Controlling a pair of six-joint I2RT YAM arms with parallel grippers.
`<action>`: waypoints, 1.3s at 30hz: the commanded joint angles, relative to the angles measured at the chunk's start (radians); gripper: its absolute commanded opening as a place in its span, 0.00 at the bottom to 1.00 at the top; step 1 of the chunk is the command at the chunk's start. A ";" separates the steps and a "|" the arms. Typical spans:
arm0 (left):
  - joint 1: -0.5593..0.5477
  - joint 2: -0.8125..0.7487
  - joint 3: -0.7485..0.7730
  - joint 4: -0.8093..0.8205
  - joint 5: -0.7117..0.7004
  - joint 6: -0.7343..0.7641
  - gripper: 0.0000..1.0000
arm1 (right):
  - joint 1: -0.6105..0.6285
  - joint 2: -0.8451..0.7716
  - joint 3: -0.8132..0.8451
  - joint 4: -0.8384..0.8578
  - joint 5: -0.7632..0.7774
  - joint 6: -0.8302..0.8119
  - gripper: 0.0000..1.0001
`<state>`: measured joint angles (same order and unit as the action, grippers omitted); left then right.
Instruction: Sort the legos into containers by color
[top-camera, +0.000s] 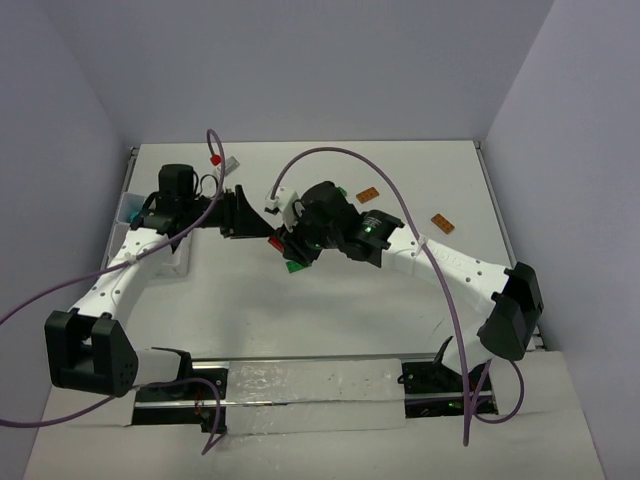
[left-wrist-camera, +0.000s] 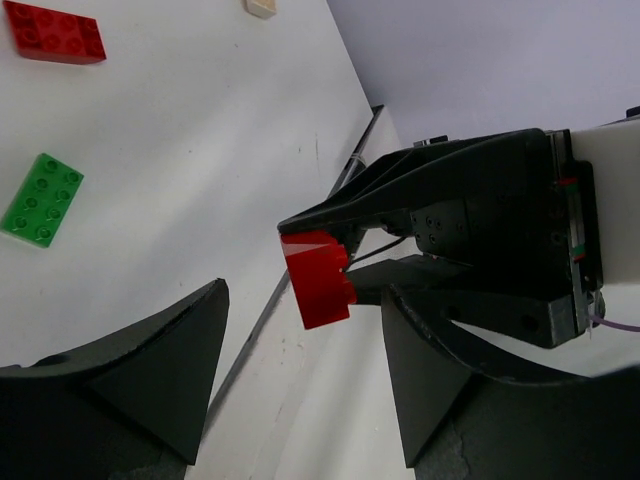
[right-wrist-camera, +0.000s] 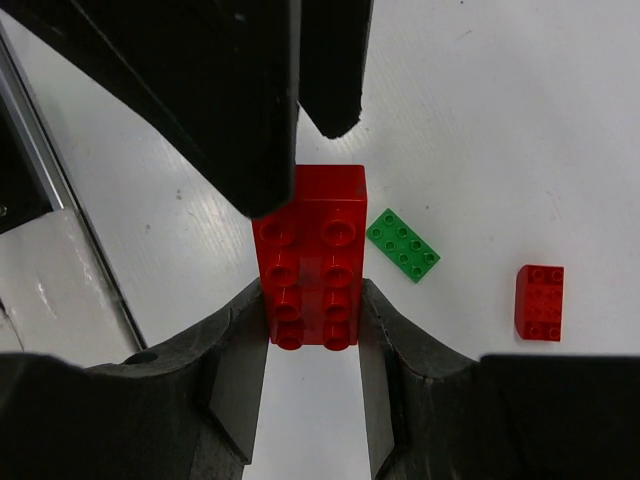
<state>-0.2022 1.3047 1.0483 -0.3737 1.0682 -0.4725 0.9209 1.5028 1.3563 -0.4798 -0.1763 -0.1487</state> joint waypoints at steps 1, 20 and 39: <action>-0.032 0.006 -0.004 0.055 0.025 -0.008 0.71 | 0.018 0.011 0.066 -0.007 0.037 -0.023 0.00; -0.062 0.018 0.020 0.003 -0.033 0.031 0.10 | 0.049 0.017 0.101 -0.043 0.068 -0.045 0.32; 0.274 0.370 0.762 -0.826 -0.516 1.123 0.01 | -0.392 -0.070 0.029 -0.068 -0.306 0.109 1.00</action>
<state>0.0316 1.5902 1.6520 -1.0082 0.6844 0.2810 0.5396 1.4941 1.3995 -0.5498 -0.4063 -0.0572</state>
